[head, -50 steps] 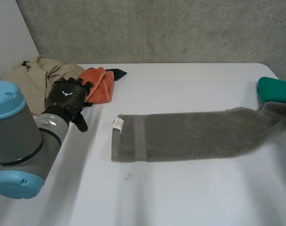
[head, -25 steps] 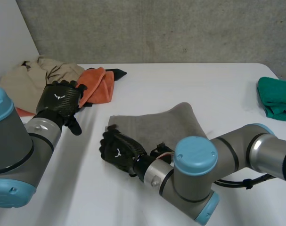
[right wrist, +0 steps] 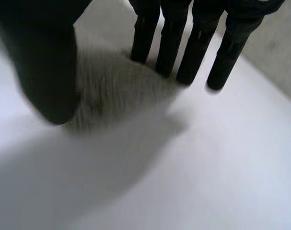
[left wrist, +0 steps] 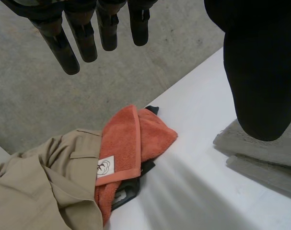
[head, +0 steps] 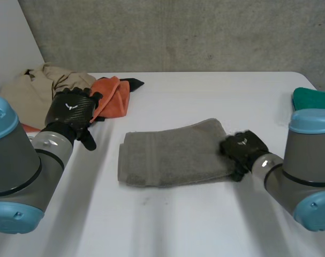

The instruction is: Fold the laundry.

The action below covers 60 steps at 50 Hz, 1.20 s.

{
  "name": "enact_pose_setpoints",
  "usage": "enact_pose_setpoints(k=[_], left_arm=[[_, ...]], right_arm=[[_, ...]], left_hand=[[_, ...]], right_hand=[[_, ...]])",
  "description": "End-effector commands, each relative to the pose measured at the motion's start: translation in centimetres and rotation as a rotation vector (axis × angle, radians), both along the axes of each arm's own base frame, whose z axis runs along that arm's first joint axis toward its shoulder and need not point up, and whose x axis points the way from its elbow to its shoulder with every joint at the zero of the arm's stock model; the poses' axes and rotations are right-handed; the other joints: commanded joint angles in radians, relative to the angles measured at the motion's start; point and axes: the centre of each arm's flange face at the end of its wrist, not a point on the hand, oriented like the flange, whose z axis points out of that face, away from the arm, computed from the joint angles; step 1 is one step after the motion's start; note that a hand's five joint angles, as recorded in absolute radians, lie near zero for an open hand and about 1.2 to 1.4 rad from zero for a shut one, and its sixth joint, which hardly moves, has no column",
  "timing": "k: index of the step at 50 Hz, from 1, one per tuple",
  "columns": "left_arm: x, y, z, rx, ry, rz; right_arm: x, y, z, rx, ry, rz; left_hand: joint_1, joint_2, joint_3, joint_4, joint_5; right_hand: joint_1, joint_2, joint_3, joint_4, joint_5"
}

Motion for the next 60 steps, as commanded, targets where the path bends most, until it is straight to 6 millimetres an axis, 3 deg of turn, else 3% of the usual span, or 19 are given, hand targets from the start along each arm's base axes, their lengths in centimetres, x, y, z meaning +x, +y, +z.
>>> enact_pose_setpoints(k=[1,3,5,9,11,12,16,19,22,25,26,30,32,35,40,42,48,53,60], left_arm=[[-0.2,0.4,-0.1,0.006,-0.002,-0.01],[-0.2,0.5,-0.1,0.006,-0.002,-0.013],[-0.1,0.5,0.1,0.0,0.001,-0.012],[-0.1,0.7,0.4,-0.008,0.005,-0.012],[0.0,0.8,0.6,-0.011,0.006,-0.01],[0.0,0.8,0.6,-0.011,0.006,-0.01],[0.0,0.9,0.6,-0.011,0.007,-0.01],[-0.1,0.8,0.6,-0.011,0.012,-0.011],[-0.4,0.9,0.8,-0.014,0.026,-0.018],[-1.1,1.2,1.2,-0.018,0.064,-0.038],[-1.3,1.1,1.5,-0.022,0.074,-0.042],[-2.3,0.8,2.5,-0.04,0.133,-0.061],[-3.4,0.6,2.6,-0.041,0.159,-0.086],[-6.0,1.0,2.7,-0.039,0.193,-0.151],[-9.8,1.9,1.6,-0.001,0.236,-0.234],[-10.8,2.0,0.9,0.019,0.253,-0.249],[-12.6,2.0,-3.6,0.161,0.214,-0.214],[-11.0,2.0,-7.2,0.265,0.078,-0.045],[-9.3,3.7,-9.3,0.352,-0.037,0.016]], right_arm=[[-1.3,-2.7,-0.3,-0.185,0.151,-0.021],[-0.8,-2.9,0.6,-0.261,0.142,-0.023],[1.1,-2.5,3.5,-0.399,0.114,0.013],[5.7,0.9,6.2,-0.517,0.054,0.171],[7.6,2.6,5.5,-0.513,0.047,0.248],[9.5,4.3,4.5,-0.502,0.04,0.337],[13.2,9.2,1.6,-0.467,0.035,0.586],[14.2,11.3,-1.2,-0.413,0.052,0.703],[14.0,11.7,-2.1,-0.362,0.058,0.714],[13.7,12.1,-1.7,-0.309,0.007,0.711],[13.6,11.9,-1.3,-0.3,-0.017,0.695],[11.2,7.6,4.1,-0.292,-0.184,0.503],[8.6,4.4,7.1,-0.282,-0.299,0.357],[6.2,1.6,8.1,-0.216,-0.411,0.219],[4.4,0.2,8.3,-0.096,-0.47,0.116],[4.4,-0.1,8.3,-0.058,-0.471,0.101],[5.3,-0.8,5.0,0.131,-0.404,0.074],[5.9,-1.3,3.0,0.234,-0.373,0.074],[6.5,-2.1,-0.4,0.321,-0.331,0.077]], left_hand=[[-0.019,-0.031,-0.04,-0.029,-0.048],[-0.019,-0.031,-0.04,-0.029,-0.048],[-0.019,-0.031,-0.04,-0.029,-0.048],[-0.019,-0.031,-0.04,-0.029,-0.048],[-0.019,-0.031,-0.04,-0.029,-0.048],[-0.019,-0.031,-0.04,-0.029,-0.048],[-0.019,-0.031,-0.04,-0.029,-0.048],[-0.019,-0.031,-0.04,-0.029,-0.048],[-0.019,-0.031,-0.04,-0.029,-0.048],[-0.019,-0.031,-0.04,-0.029,-0.048],[-0.018,-0.031,-0.039,-0.028,-0.047],[-0.012,-0.025,-0.033,-0.022,-0.041],[-0.012,-0.025,-0.033,-0.022,-0.041],[-0.012,-0.025,-0.033,-0.022,-0.041],[-0.003,-0.016,-0.024,-0.013,-0.032],[0.011,-0.001,-0.009,0.001,-0.018],[0.02,0.008,-0.001,0.01,-0.009],[0.017,0.005,-0.004,0.007,-0.012],[0.014,0.002,-0.006,0.004,-0.015]], right_hand=[[0.674,0.661,0.67,0.672,0.686],[0.674,0.661,0.67,0.672,0.686],[0.674,0.661,0.67,0.672,0.686],[0.674,0.661,0.67,0.672,0.686],[0.674,0.661,0.67,0.672,0.686],[0.674,0.661,0.67,0.672,0.686],[0.674,0.661,0.67,0.672,0.686],[0.666,0.653,0.662,0.665,0.678],[0.364,0.351,0.36,0.363,0.377],[-0.365,-0.378,-0.369,-0.367,-0.353],[-0.548,-0.561,-0.552,-0.549,-0.536],[-0.548,-0.561,-0.552,-0.549,-0.536],[-0.548,-0.561,-0.552,-0.549,-0.536],[-0.548,-0.561,-0.552,-0.549,-0.536],[-0.548,-0.561,-0.552,-0.549,-0.536],[-0.548,-0.561,-0.552,-0.549,-0.536],[-0.548,-0.561,-0.552,-0.549,-0.536],[-0.548,-0.561,-0.552,-0.549,-0.536],[-0.548,-0.561,-0.552,-0.549,-0.536]])
